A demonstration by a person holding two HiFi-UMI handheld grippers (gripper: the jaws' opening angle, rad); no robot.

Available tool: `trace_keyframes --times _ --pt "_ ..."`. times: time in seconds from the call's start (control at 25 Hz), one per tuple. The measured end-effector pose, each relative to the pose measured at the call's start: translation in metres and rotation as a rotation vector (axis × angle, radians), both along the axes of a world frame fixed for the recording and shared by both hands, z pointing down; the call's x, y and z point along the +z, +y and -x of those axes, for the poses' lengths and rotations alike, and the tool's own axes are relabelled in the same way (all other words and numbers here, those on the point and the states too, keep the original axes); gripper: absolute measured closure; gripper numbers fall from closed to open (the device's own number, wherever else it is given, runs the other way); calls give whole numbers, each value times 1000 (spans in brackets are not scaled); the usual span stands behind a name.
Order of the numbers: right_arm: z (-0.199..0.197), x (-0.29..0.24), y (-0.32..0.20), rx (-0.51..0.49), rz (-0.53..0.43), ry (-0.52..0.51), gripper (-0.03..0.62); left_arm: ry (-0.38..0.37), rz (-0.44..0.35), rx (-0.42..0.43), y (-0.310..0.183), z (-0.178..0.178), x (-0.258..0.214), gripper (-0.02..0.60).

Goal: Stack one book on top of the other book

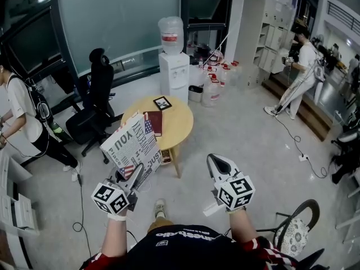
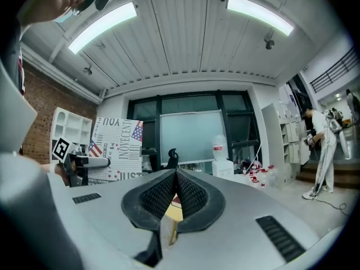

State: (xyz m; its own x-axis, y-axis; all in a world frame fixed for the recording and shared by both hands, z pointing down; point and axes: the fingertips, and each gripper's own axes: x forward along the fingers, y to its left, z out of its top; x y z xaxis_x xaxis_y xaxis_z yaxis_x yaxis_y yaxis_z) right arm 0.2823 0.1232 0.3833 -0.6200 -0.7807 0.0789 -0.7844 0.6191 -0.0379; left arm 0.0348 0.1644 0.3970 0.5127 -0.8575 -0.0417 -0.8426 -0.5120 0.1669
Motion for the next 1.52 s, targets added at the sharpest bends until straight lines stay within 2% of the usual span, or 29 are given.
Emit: trace_keyframes --times 0.28,0.72,0.96,1.16,1.52 --pt "23 -9 -33 -36 15 8 565 27 24 1 -35 19 -6 422" --pt "51 -6 -92 -59 48 20 565 4 57 21 -101 37 -3 422" --pt "59 12 -124 -21 50 2 565 -8 83 43 -129 50 21 422" --pt "71 31 -164 3 51 1 565 -12 85 60 -174 63 37 422" --pt "99 -6 -253 55 46 6 565 -11 115 114 -267 88 19 422"
